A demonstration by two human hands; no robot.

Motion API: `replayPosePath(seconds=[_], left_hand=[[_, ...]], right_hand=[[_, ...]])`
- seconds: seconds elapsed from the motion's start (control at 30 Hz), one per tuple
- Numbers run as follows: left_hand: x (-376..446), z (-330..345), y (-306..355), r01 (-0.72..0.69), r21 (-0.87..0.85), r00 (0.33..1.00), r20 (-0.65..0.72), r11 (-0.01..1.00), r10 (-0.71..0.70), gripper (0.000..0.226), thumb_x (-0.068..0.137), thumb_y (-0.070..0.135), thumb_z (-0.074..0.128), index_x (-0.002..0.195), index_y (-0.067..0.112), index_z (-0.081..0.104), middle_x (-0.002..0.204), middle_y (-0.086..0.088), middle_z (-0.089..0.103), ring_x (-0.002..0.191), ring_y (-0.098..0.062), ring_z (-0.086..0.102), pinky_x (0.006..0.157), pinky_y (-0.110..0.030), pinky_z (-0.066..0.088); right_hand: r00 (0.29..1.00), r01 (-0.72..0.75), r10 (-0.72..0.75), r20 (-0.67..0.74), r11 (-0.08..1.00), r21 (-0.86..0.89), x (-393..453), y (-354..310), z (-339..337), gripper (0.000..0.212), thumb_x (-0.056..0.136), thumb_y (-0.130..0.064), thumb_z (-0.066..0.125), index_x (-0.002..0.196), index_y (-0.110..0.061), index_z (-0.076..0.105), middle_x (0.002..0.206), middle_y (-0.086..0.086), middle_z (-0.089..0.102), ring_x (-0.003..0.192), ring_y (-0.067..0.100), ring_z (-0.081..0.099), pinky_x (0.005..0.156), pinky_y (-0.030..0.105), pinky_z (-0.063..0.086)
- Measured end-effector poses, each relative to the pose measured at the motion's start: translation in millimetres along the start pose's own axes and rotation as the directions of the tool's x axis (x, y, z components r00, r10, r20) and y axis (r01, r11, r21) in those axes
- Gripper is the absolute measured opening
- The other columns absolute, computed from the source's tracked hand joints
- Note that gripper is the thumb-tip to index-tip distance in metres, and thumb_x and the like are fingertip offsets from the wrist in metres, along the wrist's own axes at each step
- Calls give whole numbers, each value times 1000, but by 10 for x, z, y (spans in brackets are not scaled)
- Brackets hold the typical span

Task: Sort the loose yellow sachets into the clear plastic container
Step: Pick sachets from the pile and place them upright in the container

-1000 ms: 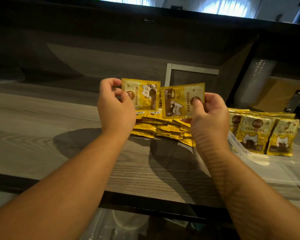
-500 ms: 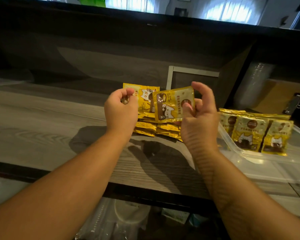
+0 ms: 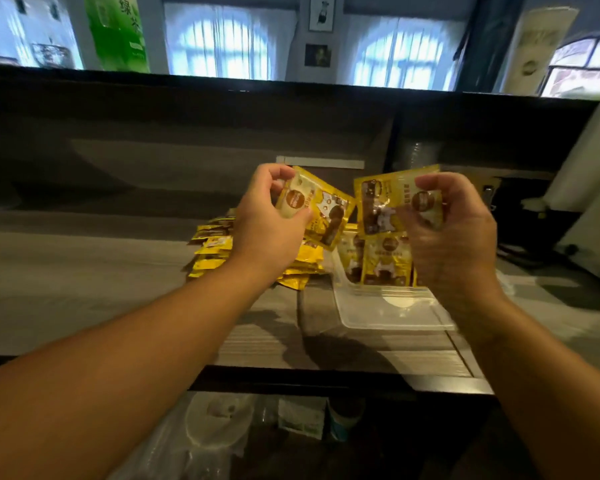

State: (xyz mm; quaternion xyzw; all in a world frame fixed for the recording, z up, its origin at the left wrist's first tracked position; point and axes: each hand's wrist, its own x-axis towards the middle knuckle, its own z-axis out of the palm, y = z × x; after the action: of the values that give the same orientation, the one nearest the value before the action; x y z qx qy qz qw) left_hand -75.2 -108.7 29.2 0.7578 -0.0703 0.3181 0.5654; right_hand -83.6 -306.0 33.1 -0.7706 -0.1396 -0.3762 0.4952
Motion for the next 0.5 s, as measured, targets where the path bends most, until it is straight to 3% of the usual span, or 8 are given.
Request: replayPosePath(seconds=[0.1,0.27,0.43,0.5], left_hand=[[-67,300,123,-58,35,992,111,998,54,51,84,8,77,116,36,49,101,14,56,93,-5,62,71,-20,58],[23,759,291,-196,218,923,372,956,104,60,85,8,76,132,31,48,115,6,55,102,-11,58,75,-19,54],[145,1124,287,-451,374,783,601,811,159,65,86,9,74,140,29,44,130,2,55,113,-15,55,86,-24,48],[201,1219,234,-603,407,711,664,686,231,63,85,12,75,139,30,45,128,2,57,114,-18,56,88,-29,50]], right_hand=[[999,-6,6,-43,1000,9,16,153,-319,32,89,-6,67,114,-21,53,111,-6,59,96,0,61,73,7,51],[993,-41,41,-106,999,7,84,350,-699,47,87,-3,67,119,-30,45,108,-10,59,93,-3,63,74,8,52],[987,-89,92,-131,996,28,125,549,-895,60,86,1,68,133,-26,41,104,-11,57,91,-7,62,73,13,55],[988,-106,107,-108,994,15,135,622,-935,62,87,2,66,134,-28,40,106,-8,57,92,-2,63,73,13,54]])
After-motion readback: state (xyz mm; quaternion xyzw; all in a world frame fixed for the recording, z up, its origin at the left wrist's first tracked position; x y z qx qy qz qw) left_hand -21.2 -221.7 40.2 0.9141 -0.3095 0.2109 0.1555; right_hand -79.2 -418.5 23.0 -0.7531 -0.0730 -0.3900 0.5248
